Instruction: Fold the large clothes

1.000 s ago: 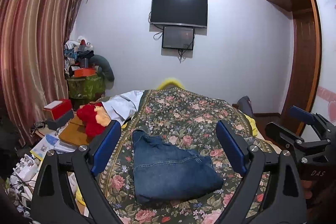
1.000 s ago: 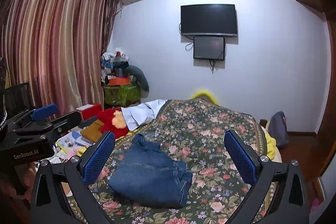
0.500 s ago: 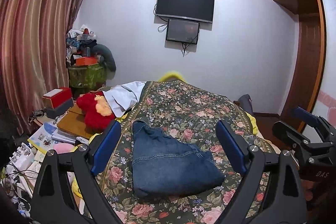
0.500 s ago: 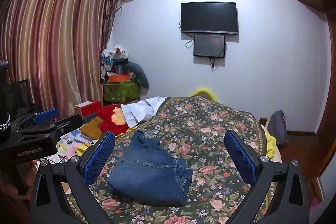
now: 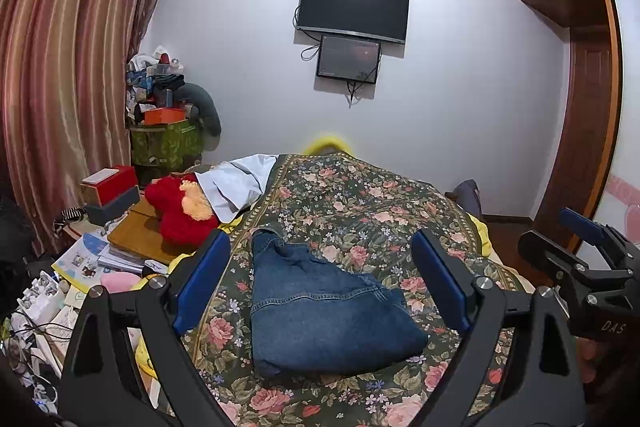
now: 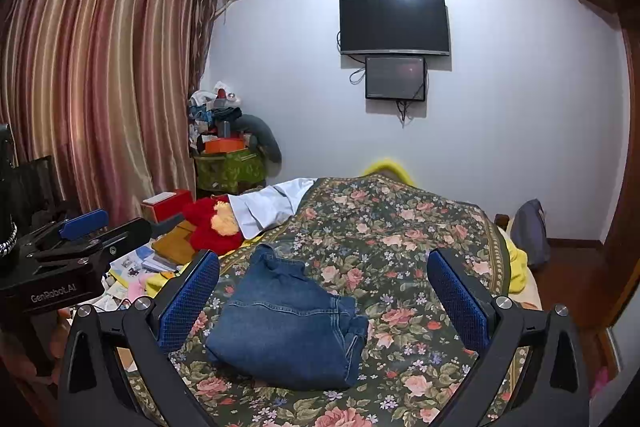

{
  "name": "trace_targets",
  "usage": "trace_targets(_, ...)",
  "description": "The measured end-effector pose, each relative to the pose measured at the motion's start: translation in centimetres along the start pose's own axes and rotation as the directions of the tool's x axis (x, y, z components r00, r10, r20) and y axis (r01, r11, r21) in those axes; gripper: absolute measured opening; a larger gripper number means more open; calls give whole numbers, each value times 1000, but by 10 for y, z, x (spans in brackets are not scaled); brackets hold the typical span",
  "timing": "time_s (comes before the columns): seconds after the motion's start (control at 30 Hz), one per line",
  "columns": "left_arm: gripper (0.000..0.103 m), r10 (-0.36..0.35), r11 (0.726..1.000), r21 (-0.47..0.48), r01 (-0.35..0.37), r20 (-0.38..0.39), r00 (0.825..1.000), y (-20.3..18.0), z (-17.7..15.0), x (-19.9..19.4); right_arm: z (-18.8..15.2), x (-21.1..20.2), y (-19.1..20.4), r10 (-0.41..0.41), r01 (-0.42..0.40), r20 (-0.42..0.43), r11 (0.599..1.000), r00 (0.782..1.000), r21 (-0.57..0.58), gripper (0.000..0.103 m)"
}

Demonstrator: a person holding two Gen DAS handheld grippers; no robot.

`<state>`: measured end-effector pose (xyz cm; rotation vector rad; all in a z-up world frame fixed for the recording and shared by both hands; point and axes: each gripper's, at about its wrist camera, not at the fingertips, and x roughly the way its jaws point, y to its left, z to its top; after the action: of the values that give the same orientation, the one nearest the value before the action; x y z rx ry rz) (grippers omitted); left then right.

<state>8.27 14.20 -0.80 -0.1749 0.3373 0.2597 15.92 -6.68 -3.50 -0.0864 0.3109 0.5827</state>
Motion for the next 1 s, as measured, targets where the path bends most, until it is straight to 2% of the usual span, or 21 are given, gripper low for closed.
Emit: trace_targets(1.0, 97, -28, 999, 40, 27, 24, 999, -6, 2, -3, 4, -3, 0, 12, -12, 7, 1000, 1000, 2, 103)
